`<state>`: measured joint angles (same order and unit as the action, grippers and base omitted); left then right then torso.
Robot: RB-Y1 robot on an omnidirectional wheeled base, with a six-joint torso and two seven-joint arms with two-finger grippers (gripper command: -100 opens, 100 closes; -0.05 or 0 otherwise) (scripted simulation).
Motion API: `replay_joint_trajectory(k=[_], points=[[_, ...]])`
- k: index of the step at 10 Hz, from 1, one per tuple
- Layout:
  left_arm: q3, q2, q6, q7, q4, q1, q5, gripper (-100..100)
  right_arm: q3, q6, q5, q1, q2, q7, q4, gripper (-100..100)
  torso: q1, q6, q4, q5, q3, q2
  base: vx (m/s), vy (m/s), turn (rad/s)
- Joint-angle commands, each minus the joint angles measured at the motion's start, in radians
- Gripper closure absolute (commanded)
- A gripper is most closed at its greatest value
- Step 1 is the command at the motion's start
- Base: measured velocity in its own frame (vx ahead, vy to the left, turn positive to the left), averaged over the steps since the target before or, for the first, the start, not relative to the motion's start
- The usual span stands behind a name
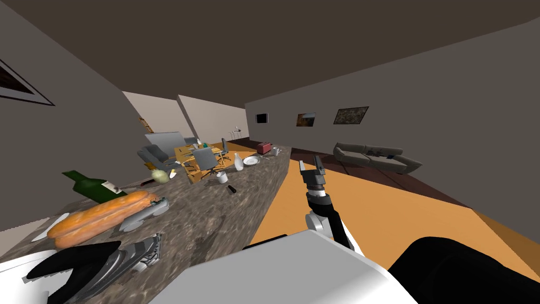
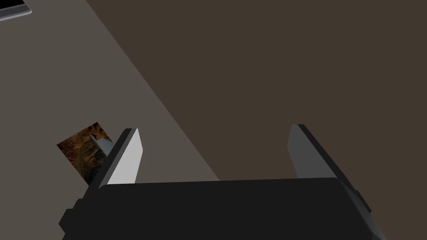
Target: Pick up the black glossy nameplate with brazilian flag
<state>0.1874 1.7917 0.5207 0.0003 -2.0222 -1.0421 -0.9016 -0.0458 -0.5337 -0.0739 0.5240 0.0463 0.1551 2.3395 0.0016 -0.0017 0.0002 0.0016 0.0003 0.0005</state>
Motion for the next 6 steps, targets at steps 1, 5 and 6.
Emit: replay_joint_trajectory(k=[1,5,6], points=[[0.031,0.026,0.02,0.001,-0.015,-0.001,-0.026,100,0.0,0.0,0.0,0.0,0.0,0.0,0.0,0,0.0,0.0,0.0,0.0,0.0,0.0,-0.007,0.002,0.068],[0.055,0.053,0.04,0.009,-0.034,0.002,-0.043,100,0.0,0.0,0.0,0.0,0.0,0.0,0.0,0,0.001,-0.001,0.0,-0.001,0.0,0.001,-0.02,0.017,0.053],[0.054,0.055,0.04,0.014,-0.035,0.003,-0.044,0,0.0,0.0,0.0,0.0,0.0,0.0,0.0,0,0.0,-0.001,0.0,0.0,0.0,0.001,0.0,0.0,0.0]])
